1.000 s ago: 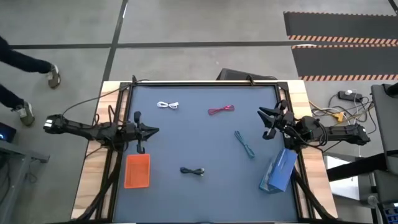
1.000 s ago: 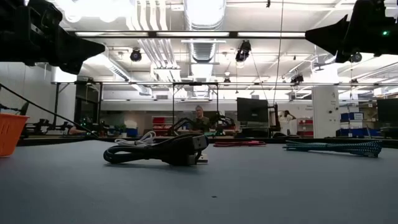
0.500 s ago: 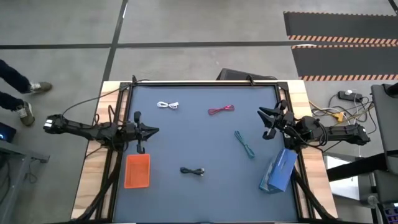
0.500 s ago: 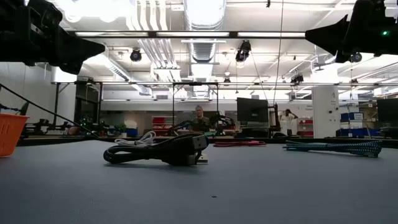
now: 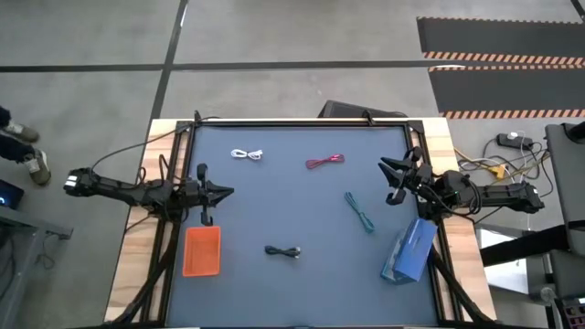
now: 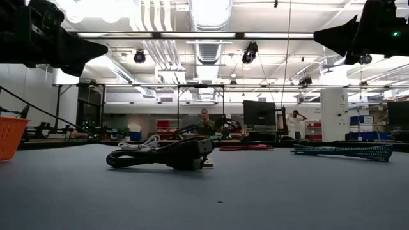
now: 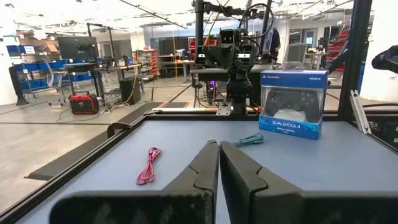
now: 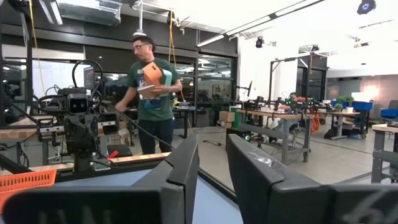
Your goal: Pick and place USB-C Cables
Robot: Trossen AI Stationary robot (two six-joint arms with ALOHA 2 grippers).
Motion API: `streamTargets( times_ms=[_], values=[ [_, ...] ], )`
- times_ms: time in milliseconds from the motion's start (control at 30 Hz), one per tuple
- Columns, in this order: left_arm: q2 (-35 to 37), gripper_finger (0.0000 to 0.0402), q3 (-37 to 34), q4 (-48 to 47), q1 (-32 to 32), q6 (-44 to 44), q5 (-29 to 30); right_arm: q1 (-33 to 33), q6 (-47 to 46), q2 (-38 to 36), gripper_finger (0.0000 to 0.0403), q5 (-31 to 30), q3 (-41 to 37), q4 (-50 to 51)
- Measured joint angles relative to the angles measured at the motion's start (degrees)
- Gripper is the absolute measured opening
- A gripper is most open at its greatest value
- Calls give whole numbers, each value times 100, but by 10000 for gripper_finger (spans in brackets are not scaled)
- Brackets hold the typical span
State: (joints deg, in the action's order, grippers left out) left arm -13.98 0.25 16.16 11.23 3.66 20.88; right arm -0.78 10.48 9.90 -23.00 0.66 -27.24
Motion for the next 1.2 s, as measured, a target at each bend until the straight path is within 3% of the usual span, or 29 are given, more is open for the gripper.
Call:
streamTargets(
  times_ms=[700, 1200],
  values=[
    [0, 2, 0, 2, 1, 2, 0, 1, 0, -1, 68, 2, -1, 0],
    [1, 2, 0, 0, 0, 1, 0, 0, 0, -1, 86, 2, 0, 0]
  ],
)
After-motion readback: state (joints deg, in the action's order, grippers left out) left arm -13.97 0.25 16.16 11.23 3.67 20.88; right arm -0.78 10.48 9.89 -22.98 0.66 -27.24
